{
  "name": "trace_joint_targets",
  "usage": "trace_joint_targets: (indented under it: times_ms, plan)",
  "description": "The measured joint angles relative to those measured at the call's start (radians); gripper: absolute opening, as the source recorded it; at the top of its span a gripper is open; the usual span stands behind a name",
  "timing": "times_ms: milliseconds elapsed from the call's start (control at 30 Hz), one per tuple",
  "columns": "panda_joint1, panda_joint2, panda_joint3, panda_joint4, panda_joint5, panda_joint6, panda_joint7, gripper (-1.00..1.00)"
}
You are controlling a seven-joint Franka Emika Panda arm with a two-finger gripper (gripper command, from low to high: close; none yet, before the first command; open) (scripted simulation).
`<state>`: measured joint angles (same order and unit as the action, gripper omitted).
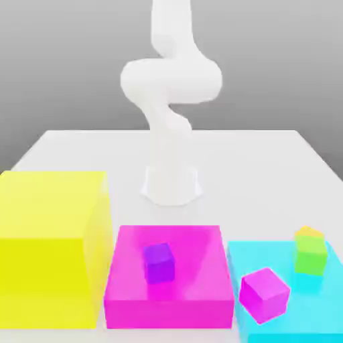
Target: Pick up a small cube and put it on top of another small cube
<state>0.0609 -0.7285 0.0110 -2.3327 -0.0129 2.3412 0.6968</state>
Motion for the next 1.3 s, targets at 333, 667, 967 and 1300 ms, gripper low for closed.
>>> trace_joint_targets:
  times_ms: [333,667,967,1300]
  plan:
    - [0.246,0.294,0.039,-0.132,-0.042,0.167,-0.431,0.00]
    - [0.462,0.580,0.100,-0.263,-0.053,0.331,-0.874,0.00]
    - [0.613,0.841,0.195,-0.371,-0.072,0.484,-1.247,0.00]
    - [0.705,1.052,0.085,-0.337,-0.179,0.647,-1.189,-1.00]
